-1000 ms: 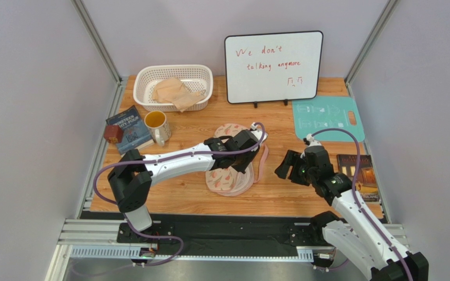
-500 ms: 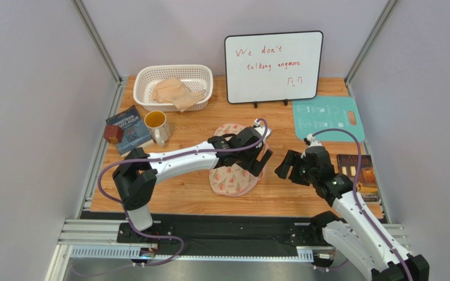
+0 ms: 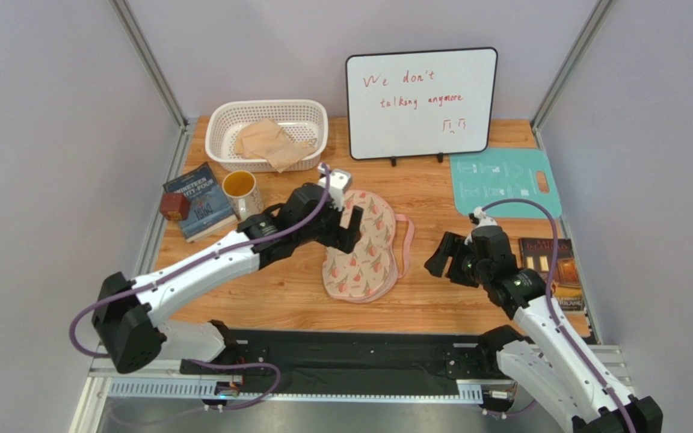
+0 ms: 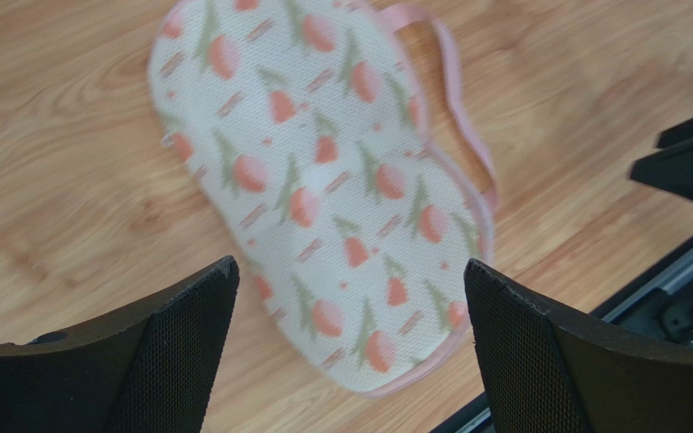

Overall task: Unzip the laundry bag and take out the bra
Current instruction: Close the laundry bag at the center of the board, then reset both arms

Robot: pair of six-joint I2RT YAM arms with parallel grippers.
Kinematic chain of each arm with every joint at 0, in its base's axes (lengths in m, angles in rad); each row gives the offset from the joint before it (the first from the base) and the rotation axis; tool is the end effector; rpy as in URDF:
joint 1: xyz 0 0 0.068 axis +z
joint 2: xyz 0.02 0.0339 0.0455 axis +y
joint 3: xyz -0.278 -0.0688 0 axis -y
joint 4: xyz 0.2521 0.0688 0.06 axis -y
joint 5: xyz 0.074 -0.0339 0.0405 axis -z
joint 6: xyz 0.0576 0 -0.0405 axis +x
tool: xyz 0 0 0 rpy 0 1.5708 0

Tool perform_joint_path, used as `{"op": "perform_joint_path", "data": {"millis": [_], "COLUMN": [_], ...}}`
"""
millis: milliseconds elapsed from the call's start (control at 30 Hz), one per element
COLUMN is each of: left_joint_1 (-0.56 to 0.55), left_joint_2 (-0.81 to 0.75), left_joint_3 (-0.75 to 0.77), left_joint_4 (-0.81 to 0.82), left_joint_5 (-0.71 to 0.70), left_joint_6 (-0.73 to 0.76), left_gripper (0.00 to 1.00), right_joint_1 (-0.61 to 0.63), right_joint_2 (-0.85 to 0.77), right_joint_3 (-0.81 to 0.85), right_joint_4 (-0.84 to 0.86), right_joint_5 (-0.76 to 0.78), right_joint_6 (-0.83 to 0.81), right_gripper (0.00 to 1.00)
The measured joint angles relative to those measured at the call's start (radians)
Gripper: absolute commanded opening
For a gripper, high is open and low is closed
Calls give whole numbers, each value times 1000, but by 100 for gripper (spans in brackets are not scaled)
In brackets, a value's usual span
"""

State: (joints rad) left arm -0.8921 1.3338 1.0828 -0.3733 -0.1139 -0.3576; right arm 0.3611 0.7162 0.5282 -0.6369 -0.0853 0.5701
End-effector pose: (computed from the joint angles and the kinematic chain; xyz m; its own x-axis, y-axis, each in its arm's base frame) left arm 0.2062 -0.2452 0.3025 -0.5942 0.1828 -0.7833 0.5418 0.8108 -0.2218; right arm 0.1464 0.0605 0.2113 -0.7976 0.2736 -0.5375 0.0290 0.9075 0.4189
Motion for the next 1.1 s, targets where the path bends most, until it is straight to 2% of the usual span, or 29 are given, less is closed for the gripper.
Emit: {"op": "perform_joint_path", "data": {"millis": [167, 367, 567, 833, 1100], "left_joint_1": [106, 114, 120, 121, 121], "left_joint_2": [-185, -469, -742, -802, -813], "left_joint_3": [-171, -286, -311, -280, -267], "left_joint_4": [-48, -167, -323, -505, -543], "left_joint_5": [-33, -123, -220, -290, -307], "left_joint_6": [-9, -32, -84, -129, -131], "left_gripper": [100, 100, 100, 100, 100], "right_joint_1": [0, 0, 0, 0, 0], "right_joint_2": [-13, -55, -103, -150, -150], "right_joint_3": [21, 71, 126, 130, 130], "right_joint_4": [-19, -49, -85, -113, -122], "right_joint_5": [6, 24, 45, 61, 63], "right_joint_6": [-11, -26, -37, -40, -41], "right_gripper": [73, 73, 73, 73, 74]}}
